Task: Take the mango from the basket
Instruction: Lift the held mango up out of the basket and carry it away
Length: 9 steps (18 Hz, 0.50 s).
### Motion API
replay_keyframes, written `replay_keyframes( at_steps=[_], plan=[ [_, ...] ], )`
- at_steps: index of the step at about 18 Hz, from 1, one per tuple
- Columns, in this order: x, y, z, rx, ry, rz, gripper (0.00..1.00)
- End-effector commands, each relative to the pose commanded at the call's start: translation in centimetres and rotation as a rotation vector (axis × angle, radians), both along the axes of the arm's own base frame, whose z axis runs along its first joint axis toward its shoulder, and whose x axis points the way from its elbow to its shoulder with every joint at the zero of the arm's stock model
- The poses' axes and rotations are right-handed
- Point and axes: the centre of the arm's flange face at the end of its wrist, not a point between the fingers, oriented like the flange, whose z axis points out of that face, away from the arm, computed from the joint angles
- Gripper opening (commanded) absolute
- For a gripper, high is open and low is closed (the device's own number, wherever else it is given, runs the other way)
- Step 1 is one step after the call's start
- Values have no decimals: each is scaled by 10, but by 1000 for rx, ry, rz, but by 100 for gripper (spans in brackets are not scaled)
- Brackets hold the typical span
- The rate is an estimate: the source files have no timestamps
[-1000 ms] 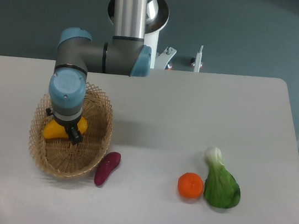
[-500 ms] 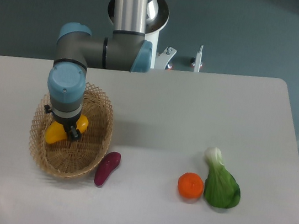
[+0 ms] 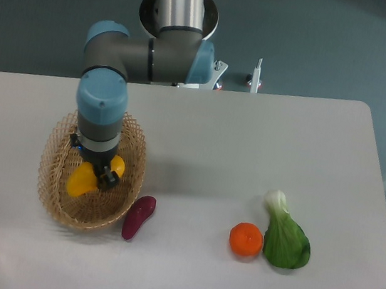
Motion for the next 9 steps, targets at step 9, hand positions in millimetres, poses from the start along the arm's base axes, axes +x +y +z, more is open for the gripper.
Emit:
replay_keyframes(
  at_steps=[9],
  plan=[
    [-86, -38, 21, 30, 41, 137, 45]
  ],
)
